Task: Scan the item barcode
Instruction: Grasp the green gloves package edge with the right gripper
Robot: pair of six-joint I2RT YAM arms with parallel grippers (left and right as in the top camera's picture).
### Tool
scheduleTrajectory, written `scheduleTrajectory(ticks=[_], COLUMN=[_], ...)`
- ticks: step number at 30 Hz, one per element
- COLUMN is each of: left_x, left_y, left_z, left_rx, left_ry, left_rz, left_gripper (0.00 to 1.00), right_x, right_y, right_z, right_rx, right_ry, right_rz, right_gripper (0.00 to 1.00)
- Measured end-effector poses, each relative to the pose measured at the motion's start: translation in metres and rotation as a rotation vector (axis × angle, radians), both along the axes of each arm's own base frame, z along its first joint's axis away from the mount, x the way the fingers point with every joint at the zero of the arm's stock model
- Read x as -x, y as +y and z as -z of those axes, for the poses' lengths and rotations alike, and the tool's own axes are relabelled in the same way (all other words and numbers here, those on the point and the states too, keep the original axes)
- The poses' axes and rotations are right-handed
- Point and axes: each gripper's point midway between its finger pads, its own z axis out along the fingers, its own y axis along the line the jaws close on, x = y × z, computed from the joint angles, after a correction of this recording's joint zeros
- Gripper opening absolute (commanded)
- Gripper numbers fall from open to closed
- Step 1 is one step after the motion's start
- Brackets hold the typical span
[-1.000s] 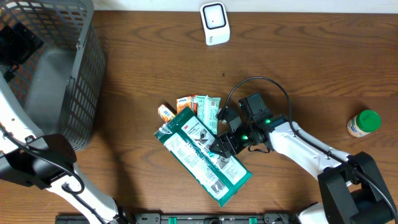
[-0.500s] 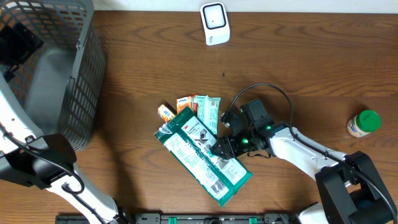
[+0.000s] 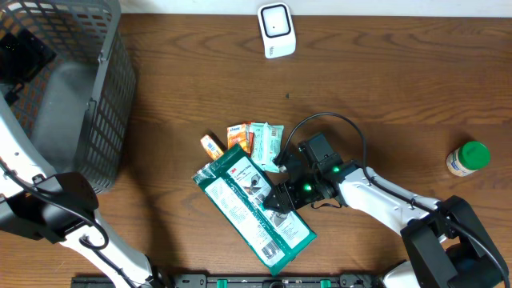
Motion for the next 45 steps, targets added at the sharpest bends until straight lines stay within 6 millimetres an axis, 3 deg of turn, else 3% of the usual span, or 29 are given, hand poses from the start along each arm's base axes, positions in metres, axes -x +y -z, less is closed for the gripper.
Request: scheduleTrajectory(ticks=[4, 13, 15, 17, 25, 28, 33, 39, 40, 43, 45], left_x=[0.000, 0.000, 0.000, 0.000, 0.000, 0.000, 0.000, 0.000, 0.000, 0.000, 0.000], left_y=[0.000, 0.000, 0.000, 0.000, 0.000, 0.000, 0.000, 0.000, 0.000, 0.000, 0.000], left_z=[0.000, 0.000, 0.000, 0.000, 0.000, 0.000, 0.000, 0.000, 0.000, 0.000, 0.000], left_rx=[0.000, 0.000, 0.000, 0.000, 0.000, 0.000, 0.000, 0.000, 0.000, 0.000, 0.000], left_ry=[0.000, 0.000, 0.000, 0.000, 0.000, 0.000, 0.000, 0.000, 0.000, 0.000, 0.000], left_rz=[0.000, 0.000, 0.000, 0.000, 0.000, 0.000, 0.000, 0.000, 0.000, 0.000, 0.000], left_gripper=[0.98, 0.98, 0.98, 0.98, 0.98, 0.98, 0.98, 0.98, 0.98, 0.98, 0.98], right_x=[0.000, 0.000, 0.000, 0.000, -0.001, -0.012, -0.036, -0.060, -0.061, -0.063, -0.062], right_y=[0.000, 0.000, 0.000, 0.000, 0.000, -0.007, -0.024, -0.067, -0.074, -0.089, -0.092], right_z=[0.000, 0.000, 0.000, 0.000, -0.006, -0.019, -0.069, -0.122, -0.124, -0.119, -0.111], right_rx=[0.000, 0.000, -0.001, -0.001, -0.038, -0.095, -0.259, -0.395, -0.392, -0.352, -0.309], right_ry=[0.003, 0.007, 0.007, 0.008, 0.032, 0.034, -0.022, -0.114, -0.112, -0.092, -0.078], right_rz=[0.004, 0.007, 0.007, 0.008, 0.018, 0.058, 0.138, 0.269, 0.296, 0.360, 0.375], right_gripper=[0.44, 0.35, 0.23, 0.01, 0.01, 0.01, 0.01, 0.01, 0.06, 0.52, 0.66])
